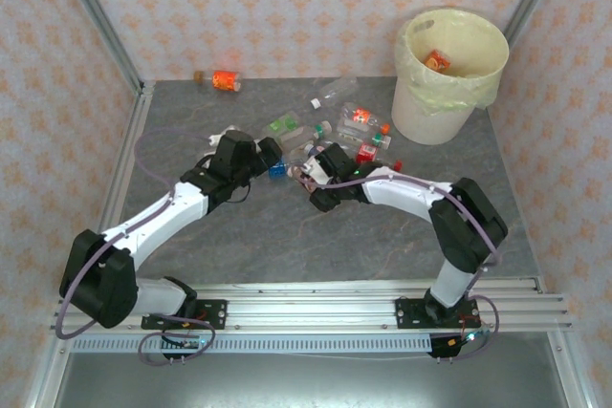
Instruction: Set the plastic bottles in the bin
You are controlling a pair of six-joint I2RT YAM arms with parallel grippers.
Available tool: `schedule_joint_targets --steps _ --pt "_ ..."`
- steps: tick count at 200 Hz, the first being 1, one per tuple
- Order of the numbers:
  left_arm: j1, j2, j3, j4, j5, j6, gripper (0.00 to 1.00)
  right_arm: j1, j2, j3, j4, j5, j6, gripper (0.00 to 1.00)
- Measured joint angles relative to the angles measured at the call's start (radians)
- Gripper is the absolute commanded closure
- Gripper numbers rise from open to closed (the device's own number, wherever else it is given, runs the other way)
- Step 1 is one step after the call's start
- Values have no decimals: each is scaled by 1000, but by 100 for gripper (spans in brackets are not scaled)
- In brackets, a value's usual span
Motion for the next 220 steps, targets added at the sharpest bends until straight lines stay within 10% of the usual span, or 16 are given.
schedule_joint_targets --steps 112,220 --pt "0 -81 -45 5 -70 93 0 -78 -298 -70 230 -59 171 56" --pt "0 -80 -45 3 -73 90 0 -504 -227 164 416 -280 636 58"
